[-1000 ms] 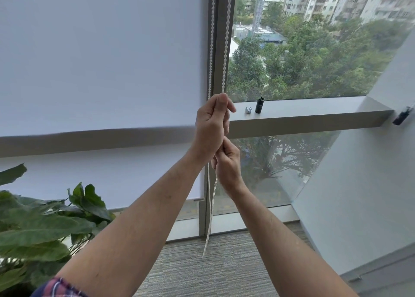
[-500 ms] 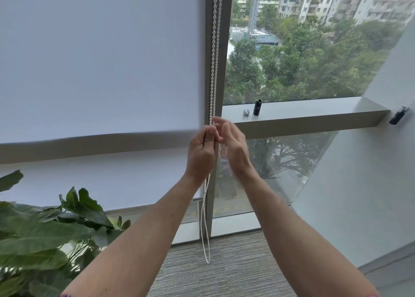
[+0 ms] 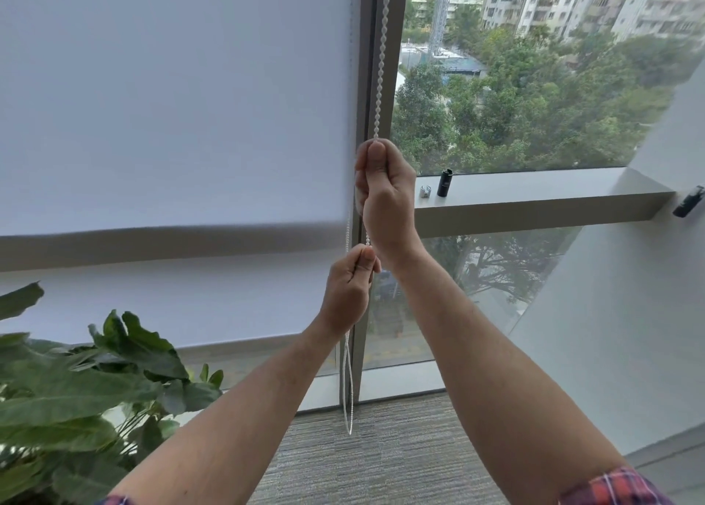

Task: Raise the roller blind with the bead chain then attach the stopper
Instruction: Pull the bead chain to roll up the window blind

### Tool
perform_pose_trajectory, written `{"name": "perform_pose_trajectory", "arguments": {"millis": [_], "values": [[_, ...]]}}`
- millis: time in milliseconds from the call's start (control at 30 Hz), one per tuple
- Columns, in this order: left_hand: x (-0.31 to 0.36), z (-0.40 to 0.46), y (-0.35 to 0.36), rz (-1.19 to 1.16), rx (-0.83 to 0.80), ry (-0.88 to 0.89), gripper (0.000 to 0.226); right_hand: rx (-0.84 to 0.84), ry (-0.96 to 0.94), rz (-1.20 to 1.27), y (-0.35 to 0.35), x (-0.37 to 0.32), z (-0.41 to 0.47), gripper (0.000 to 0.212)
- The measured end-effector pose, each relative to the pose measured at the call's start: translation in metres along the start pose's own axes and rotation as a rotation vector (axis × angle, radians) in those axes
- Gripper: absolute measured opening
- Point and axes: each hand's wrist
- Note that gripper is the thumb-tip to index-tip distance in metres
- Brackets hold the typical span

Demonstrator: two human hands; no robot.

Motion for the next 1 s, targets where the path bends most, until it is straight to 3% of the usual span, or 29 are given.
{"name": "perform_pose_trajectory", "arguments": {"millis": [233, 333, 467, 733, 900, 1000], "values": [[-0.015, -0.002, -0.021, -0.027, -0.159, -0.019, 0.042, 0.049, 0.005, -0.109, -0.013, 0.032, -0.013, 0.035], [-0.006, 0.012, -0.026, -0.166, -0.066, -0.045, 0.045, 0.065, 0.024, -0.144, -0.022, 0.047, -0.021, 0.033], [0.034, 0.043, -0.024, -0.194, -0.007, 0.059, 0.060, 0.042, 0.100, -0.173, -0.030, 0.078, -0.034, 0.034], [0.085, 0.076, 0.006, -0.247, 0.004, 0.187, 0.033, 0.039, 0.184, -0.232, -0.034, 0.098, -0.048, 0.041], [0.075, 0.070, 0.009, -0.138, 0.080, 0.218, 0.032, -0.028, 0.259, -0.188, -0.037, 0.094, -0.057, 0.045], [0.065, 0.067, 0.004, -0.066, 0.126, 0.205, 0.033, -0.123, 0.320, -0.163, -0.043, 0.092, -0.057, 0.036]]}}
Point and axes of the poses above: each hand's wrist, its own z-axis towards the middle knuckle, its own y-axis out of the palm, x = y × z, and after that the axes turned 8 degrees about y, right-handed
